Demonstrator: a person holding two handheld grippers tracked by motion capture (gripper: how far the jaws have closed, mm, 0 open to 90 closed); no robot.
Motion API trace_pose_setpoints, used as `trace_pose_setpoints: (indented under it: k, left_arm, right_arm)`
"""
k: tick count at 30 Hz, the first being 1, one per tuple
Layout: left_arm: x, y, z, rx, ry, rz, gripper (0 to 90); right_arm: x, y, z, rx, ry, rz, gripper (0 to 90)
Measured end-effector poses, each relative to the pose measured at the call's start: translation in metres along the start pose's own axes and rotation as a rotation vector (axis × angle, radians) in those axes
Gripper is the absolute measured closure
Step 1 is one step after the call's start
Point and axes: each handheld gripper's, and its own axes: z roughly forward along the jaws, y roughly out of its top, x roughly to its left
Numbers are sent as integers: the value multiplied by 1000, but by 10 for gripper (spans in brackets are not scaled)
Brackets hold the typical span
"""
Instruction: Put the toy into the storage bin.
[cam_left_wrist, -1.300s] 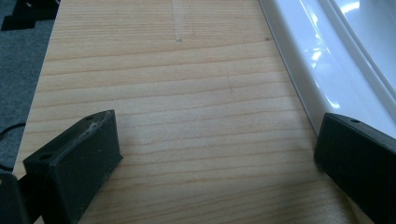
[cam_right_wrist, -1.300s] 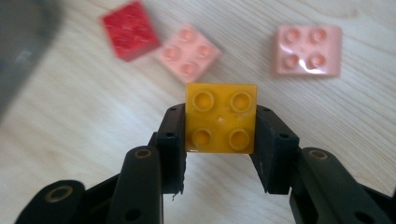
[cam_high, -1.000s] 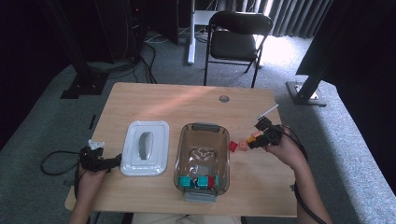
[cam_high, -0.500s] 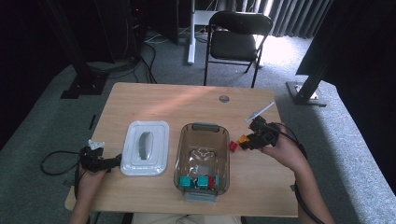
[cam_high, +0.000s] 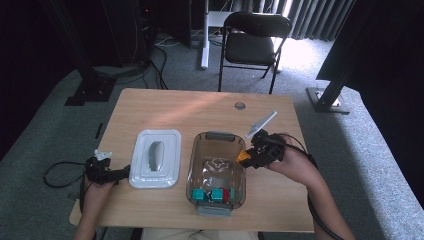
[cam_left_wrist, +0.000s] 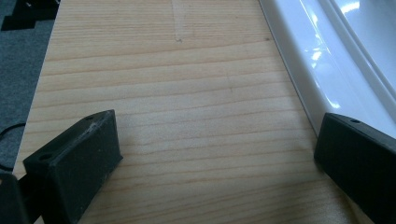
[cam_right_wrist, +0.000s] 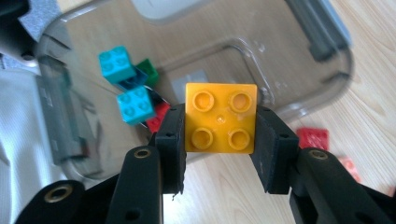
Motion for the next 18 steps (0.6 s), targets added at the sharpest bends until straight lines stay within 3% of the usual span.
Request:
trace_pose_setpoints:
  k: [2, 5, 6, 8, 10, 18]
  left_arm:
    - [0, 0, 0, 0, 0, 0, 8]
    - [0, 0, 0, -1, 0, 0, 8]
    - [0, 0, 0, -1, 0, 0, 8]
    - [0, 0, 0, -1, 0, 0, 8]
    - [0, 0, 0, -1, 0, 0, 8]
    - [0, 0, 0, -2, 0, 0, 8]
  right_arm:
    - [7, 3, 3, 11, 9, -31, 588]
    - [11, 5, 4, 12, 17, -42, 589]
    - [21, 10, 10, 32, 36, -81, 588]
    - [24, 12, 12, 44, 33, -95, 588]
    - [30, 14, 17, 46, 64, -111, 588]
    - [49, 25, 50, 121, 107, -174, 588]
